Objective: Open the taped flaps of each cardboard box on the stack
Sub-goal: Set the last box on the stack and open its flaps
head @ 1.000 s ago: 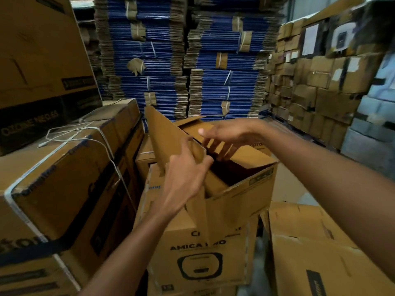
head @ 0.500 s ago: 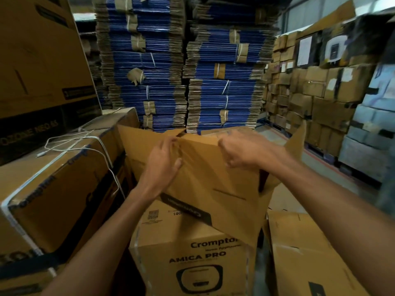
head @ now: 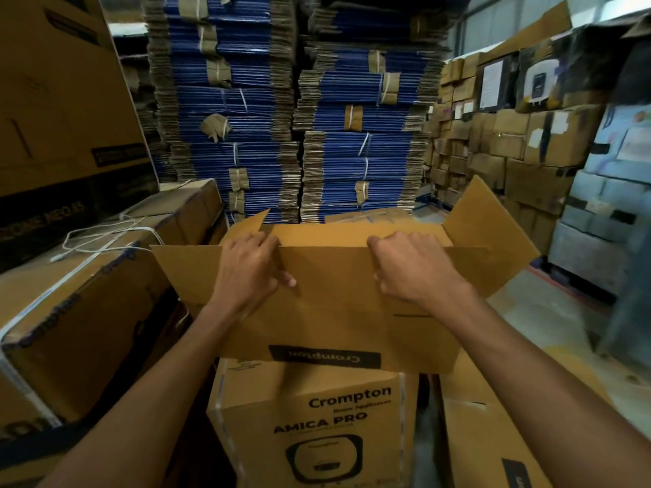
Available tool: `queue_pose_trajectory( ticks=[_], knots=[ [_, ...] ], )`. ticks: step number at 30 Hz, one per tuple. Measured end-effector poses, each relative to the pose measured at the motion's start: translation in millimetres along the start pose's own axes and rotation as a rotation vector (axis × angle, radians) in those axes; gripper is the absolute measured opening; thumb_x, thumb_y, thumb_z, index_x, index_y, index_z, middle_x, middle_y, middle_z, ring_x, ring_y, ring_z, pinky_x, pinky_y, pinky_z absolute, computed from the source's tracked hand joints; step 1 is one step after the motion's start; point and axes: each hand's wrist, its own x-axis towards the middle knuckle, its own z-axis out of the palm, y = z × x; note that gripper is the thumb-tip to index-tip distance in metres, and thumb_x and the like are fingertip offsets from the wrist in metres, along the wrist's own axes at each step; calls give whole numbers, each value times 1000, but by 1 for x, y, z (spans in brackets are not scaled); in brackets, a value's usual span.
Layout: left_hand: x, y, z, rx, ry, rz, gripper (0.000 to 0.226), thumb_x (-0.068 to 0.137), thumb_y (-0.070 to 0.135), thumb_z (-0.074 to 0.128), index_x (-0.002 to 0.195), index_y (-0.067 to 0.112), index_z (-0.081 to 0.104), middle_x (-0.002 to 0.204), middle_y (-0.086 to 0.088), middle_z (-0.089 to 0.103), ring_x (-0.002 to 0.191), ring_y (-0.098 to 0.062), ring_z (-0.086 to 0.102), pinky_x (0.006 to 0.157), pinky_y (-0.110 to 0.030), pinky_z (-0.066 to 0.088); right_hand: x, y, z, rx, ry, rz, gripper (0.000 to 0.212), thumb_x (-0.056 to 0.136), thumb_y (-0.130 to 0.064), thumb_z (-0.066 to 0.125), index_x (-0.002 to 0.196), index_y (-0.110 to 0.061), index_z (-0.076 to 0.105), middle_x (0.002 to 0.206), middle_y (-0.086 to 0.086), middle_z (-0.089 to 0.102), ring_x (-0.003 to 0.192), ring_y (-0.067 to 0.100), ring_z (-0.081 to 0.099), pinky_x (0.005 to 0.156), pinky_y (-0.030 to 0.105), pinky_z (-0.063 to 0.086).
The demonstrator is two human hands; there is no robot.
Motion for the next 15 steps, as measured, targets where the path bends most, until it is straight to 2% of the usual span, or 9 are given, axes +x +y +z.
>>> queue_pose_trajectory(
  ticks=[4, 7, 9, 11, 13, 15],
  knots=[
    [-6, 51, 4, -62, 101, 55, 53, 67, 43, 91, 98, 8, 67, 89, -11, 69, 80, -26, 63, 73, -37, 45, 9, -22, 7, 89, 84, -87, 40, 95, -35, 68, 128, -15, 57, 97, 3, 68, 90, 25, 67, 81, 38, 51],
    [-5, 78, 2, -33, 79, 43, 47, 65, 41, 92, 91, 12, 66, 79, -4, 68, 70, -22, 62, 68, -31, 39, 8, -34, 11, 135, 152, -153, 33, 95, -34, 65, 120, -14, 58, 101, 5, 70, 94, 28, 69, 73, 36, 46],
    [1, 80, -17, -3, -131, 40, 50, 76, 57, 80, 98, 15, 65, 82, -1, 68, 72, -18, 63, 66, -29, 45, 1, -34, 16, 171, 218, -174, 31, 92, -32, 69, 115, -13, 62, 95, 5, 72, 87, 28, 70, 70, 36, 43],
    [14, 68, -47, -195, -534, -33, 60, 82, 76, 53, 108, 23, 66, 92, 1, 69, 80, -15, 63, 71, -31, 51, -9, -34, 23, 174, 290, -175, 31, 85, -28, 78, 109, -12, 68, 83, 3, 72, 75, 26, 70, 69, 35, 46],
    [32, 50, -75, -439, -856, -145, 73, 83, 77, 34, 119, 24, 70, 108, 3, 70, 95, -11, 64, 87, -31, 52, -16, -38, 30, 146, 312, -149, 36, 73, -23, 89, 103, -13, 72, 74, 0, 71, 64, 21, 68, 68, 37, 52],
    [44, 29, -83, -465, -1013, -212, 69, 88, 73, 35, 119, 23, 71, 116, 8, 70, 106, -11, 65, 96, -33, 52, -23, -41, 34, 175, 349, -148, 38, 65, -20, 94, 95, -12, 73, 66, -1, 68, 56, 18, 65, 66, 37, 54]
  ],
)
